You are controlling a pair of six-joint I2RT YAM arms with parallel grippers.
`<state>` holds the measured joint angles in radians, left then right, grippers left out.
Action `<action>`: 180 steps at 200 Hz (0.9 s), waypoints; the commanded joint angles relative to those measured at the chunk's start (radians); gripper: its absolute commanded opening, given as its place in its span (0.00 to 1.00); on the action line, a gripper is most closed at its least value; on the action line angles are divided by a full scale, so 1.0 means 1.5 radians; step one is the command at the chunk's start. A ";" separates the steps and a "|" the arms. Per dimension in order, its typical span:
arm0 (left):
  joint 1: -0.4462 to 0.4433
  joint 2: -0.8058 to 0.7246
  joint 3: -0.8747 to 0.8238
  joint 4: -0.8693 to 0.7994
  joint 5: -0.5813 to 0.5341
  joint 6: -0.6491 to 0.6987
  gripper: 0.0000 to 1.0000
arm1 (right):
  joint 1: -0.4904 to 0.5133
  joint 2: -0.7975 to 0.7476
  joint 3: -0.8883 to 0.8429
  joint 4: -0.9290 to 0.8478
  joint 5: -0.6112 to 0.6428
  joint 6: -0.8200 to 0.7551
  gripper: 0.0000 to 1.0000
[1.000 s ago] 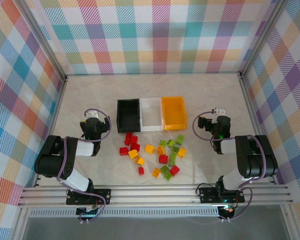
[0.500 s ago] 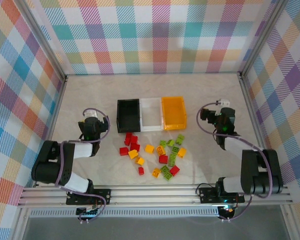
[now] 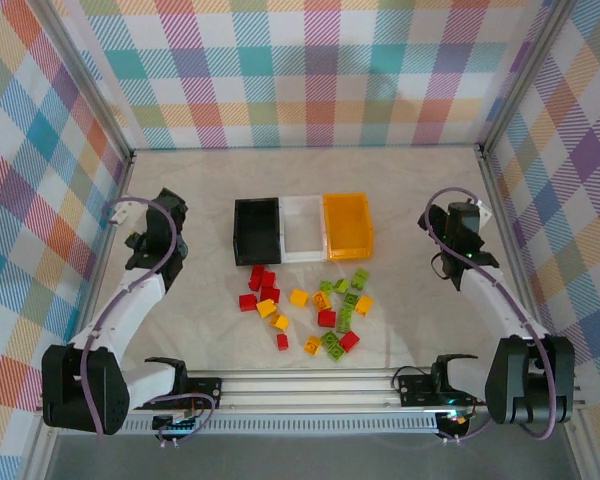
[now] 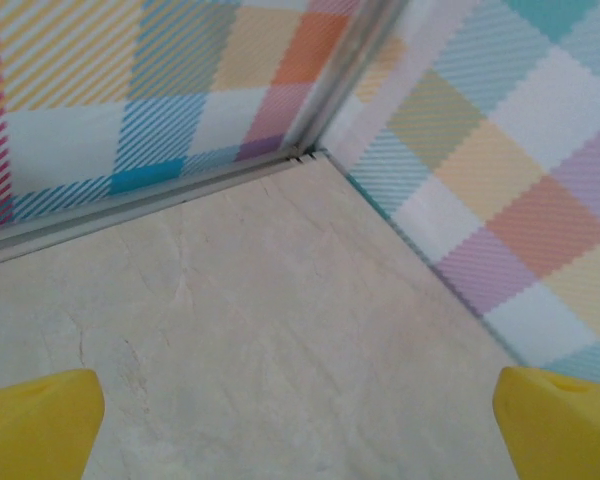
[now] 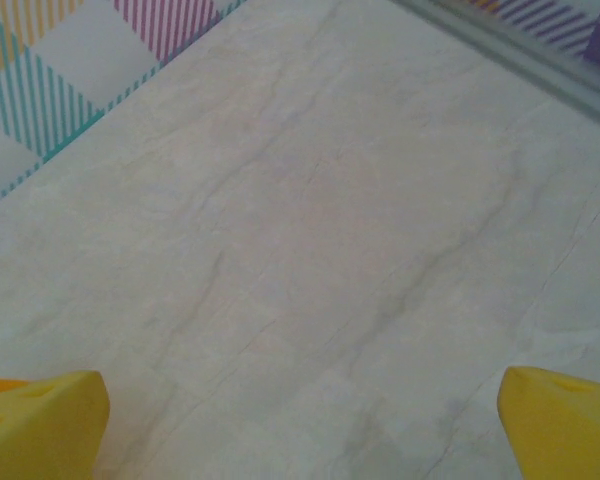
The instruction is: Sort the legos into containers by color
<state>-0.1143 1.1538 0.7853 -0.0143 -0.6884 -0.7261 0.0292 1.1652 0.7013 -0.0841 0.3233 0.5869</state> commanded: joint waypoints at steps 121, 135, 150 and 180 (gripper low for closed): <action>-0.218 -0.181 -0.055 -0.291 0.404 -0.002 1.00 | 0.336 0.005 -0.030 -0.293 -0.177 0.105 0.85; -0.235 -0.185 -0.068 -0.306 0.402 -0.003 1.00 | 0.363 0.005 -0.041 -0.287 -0.156 0.146 0.82; -0.240 -0.195 -0.088 -0.307 0.404 -0.010 1.00 | 0.386 0.012 -0.049 -0.277 -0.136 0.183 0.78; -0.241 -0.213 -0.109 -0.306 0.408 -0.014 1.00 | 0.407 0.050 -0.041 -0.273 -0.114 0.216 0.74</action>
<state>-0.4690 0.8658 0.6411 -0.4480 -0.0925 -0.7418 0.6186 1.1999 0.6384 -0.4808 0.0978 0.8219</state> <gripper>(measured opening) 0.997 0.745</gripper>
